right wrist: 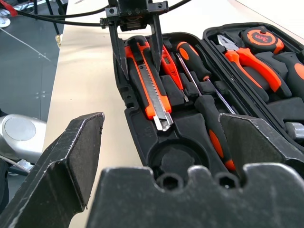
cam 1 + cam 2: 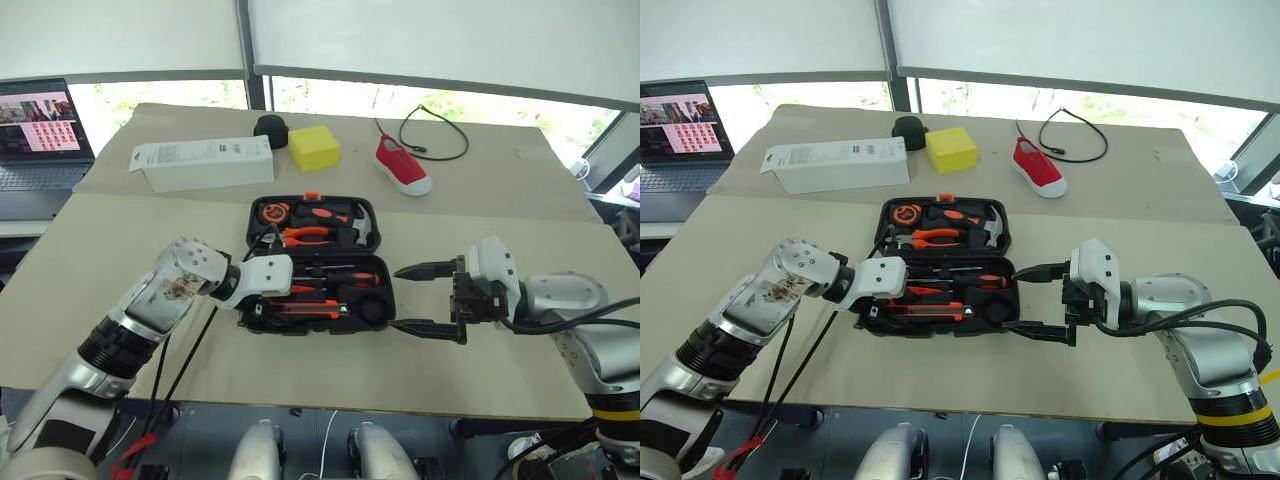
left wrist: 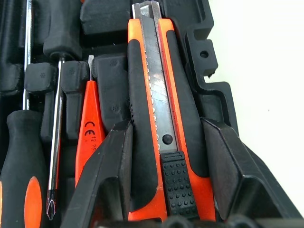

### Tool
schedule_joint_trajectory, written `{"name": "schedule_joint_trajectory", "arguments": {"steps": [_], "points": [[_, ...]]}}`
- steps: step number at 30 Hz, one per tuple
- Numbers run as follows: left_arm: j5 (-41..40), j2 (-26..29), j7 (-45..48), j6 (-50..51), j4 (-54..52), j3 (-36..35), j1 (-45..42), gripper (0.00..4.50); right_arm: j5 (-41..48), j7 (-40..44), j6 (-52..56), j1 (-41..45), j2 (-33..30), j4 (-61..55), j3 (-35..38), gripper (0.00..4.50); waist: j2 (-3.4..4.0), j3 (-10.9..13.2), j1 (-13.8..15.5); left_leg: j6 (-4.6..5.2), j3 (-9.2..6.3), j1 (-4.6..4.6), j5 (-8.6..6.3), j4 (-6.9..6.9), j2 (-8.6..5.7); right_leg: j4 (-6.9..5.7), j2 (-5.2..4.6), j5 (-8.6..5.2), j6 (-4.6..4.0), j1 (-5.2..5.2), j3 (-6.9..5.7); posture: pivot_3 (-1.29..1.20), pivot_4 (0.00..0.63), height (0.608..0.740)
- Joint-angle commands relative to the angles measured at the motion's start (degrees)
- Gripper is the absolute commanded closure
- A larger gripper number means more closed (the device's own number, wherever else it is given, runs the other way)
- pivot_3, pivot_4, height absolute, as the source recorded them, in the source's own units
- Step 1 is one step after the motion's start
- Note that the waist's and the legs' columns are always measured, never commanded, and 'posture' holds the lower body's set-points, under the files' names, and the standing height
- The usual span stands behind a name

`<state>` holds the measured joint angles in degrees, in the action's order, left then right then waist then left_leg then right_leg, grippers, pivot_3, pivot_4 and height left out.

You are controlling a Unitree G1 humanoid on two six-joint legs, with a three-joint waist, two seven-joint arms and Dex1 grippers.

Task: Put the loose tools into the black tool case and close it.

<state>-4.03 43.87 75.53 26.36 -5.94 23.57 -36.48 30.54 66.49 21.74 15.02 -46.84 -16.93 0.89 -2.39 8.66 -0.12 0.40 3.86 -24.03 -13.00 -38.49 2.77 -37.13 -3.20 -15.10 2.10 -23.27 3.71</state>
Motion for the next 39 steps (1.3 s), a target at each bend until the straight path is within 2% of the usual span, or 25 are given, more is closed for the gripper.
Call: {"name": "schedule_joint_trajectory", "arguments": {"steps": [1,9,10,11,12,13,17,18,19,24,30,35,39], "points": [[-4.81,-3.55,-0.06,-1.03,-0.43,-3.16,0.18,0.85,1.43,0.03,-0.86,-0.22,0.28,-1.19,2.5,0.0,0.0,0.0,0.06,0.01,-0.01,-0.01,0.0,0.0,0.0,0.0,-0.01,-0.01,0.01,0.0,0.0,0.0,0.15,0.74],[-10.82,-2.84,2.94,-6.83,3.23,-11.2,0.85,0.85,4.95,2.12,-1.71,-1.12,1.48,-1.36,5.43,0.0,0.0,0.0,0.11,0.07,-0.11,-0.18,-0.04,-0.31,0.02,-0.07,-0.01,0.01,0.02,-0.02,-0.11,0.0,0.15,0.74],[-10.97,-2.24,3.73,-8.21,3.85,-11.59,1.7,1.35,5.56,2.2,-1.95,-1.14,1.95,-1.3,5.97,0.0,0.0,0.0,0.11,0.07,-0.12,-0.16,-0.04,-0.3,0.02,-0.07,-0.01,0.01,0.02,-0.01,-0.1,0.0,0.15,0.74],[-11.1,-1.93,4.54,-10.32,4.26,-11.93,2.71,1.47,5.98,2.29,-2.34,-1.26,2.42,-1.25,6.47,0.0,0.0,0.0,0.07,0.07,-0.12,-0.16,-0.04,-0.3,0.02,-0.07,-0.01,0.01,0.02,-0.01,-0.11,0.0,0.15,0.74],[-11.05,-1.97,4.68,-11.98,4.61,-12.23,3.59,1.99,6.18,2.28,-2.7,-1.36,2.78,-1.16,6.83,0.0,0.01,0.0,0.03,0.07,-0.11,-0.15,-0.04,-0.29,0.02,-0.07,-0.01,0.01,0.02,0.0,-0.1,0.0,0.15,0.74],[-10.99,-2.11,4.74,-12.95,4.87,-12.3,4.68,2.32,6.16,2.41,-3.08,-1.48,3.02,-1.01,7.03,0.0,0.01,0.0,0.05,0.07,-0.11,-0.15,-0.05,-0.29,0.02,-0.07,-0.01,0.01,0.02,0.0,-0.1,0.0,0.15,0.74],[-9.56,-3.82,3.71,-19.09,6.92,-11.7,8.31,3.75,5.9,2.62,-5.29,-1.88,4.33,-0.34,7.66,0.0,0.01,0.0,0.23,0.08,-0.1,-0.16,-0.05,-0.32,0.02,-0.07,-0.03,0.01,0.03,0.01,-0.11,0.0,0.15,0.74],[-9.09,-4.92,1.95,-19.21,7.4,-11.66,8.87,4.24,5.9,2.71,-6.04,-2.16,4.68,-0.13,8.02,0.0,0.01,0.0,0.43,0.07,-0.09,-0.17,-0.05,-0.33,0.02,-0.07,-0.03,0.02,0.03,0.01,-0.11,0.0,0.15,0.74],[-7.97,-6.16,-0.11,-19.55,8.34,-11.25,9.31,4.48,5.57,2.92,-7.57,-2.54,5.15,0.37,8.51,0.0,0.01,0.0,0.68,0.08,-0.09,-0.17,-0.05,-0.35,0.02,-0.07,-0.04,0.03,0.05,0.02,-0.13,0.0,0.15,0.74],[-4.7,-9.39,-3.86,-19.75,10.94,-9.33,9.48,4.48,4.81,4.49,-11.21,-4.11,5.35,1.6,9.5,0.0,0.02,-0.01,0.98,0.08,-0.09,-0.17,-0.05,-0.41,-0.03,-0.05,-0.08,0.07,0.12,0.1,-0.14,0.0,0.15,0.74],[-4.06,-10.92,-4.04,-14.5,10.69,-6.87,8.55,4.48,5.54,4.76,-10.28,-4.91,4.48,1.52,9.45,0.0,0.08,-0.04,0.94,0.08,-0.1,-0.03,-0.04,-0.43,-0.04,-0.1,-0.07,0.08,0.1,0.22,-0.14,0.0,0.15,0.74],[-1.9,-11.43,-7.34,-3.15,10.51,-3.89,8.42,4.48,6.23,4.09,-7.62,-6.15,3.63,0.05,8.94,0.0,0.22,-0.14,1.02,0.08,-0.1,0.1,-0.04,-0.42,-0.05,-0.09,-0.07,0.08,0.11,0.36,-0.13,0.0,0.15,0.74],[-1.61,-11.73,-10.32,4.25,10.4,-3.33,8.67,4.48,6.78,3.58,-6.03,-7.29,3.33,-0.93,9.36,0.0,0.26,-0.18,0.8,0.08,-0.11,0.65,-0.06,-0.39,-0.04,-0.01,-0.06,0.06,0.14,0.92,-0.14,0.0,0.15,0.74]]}}
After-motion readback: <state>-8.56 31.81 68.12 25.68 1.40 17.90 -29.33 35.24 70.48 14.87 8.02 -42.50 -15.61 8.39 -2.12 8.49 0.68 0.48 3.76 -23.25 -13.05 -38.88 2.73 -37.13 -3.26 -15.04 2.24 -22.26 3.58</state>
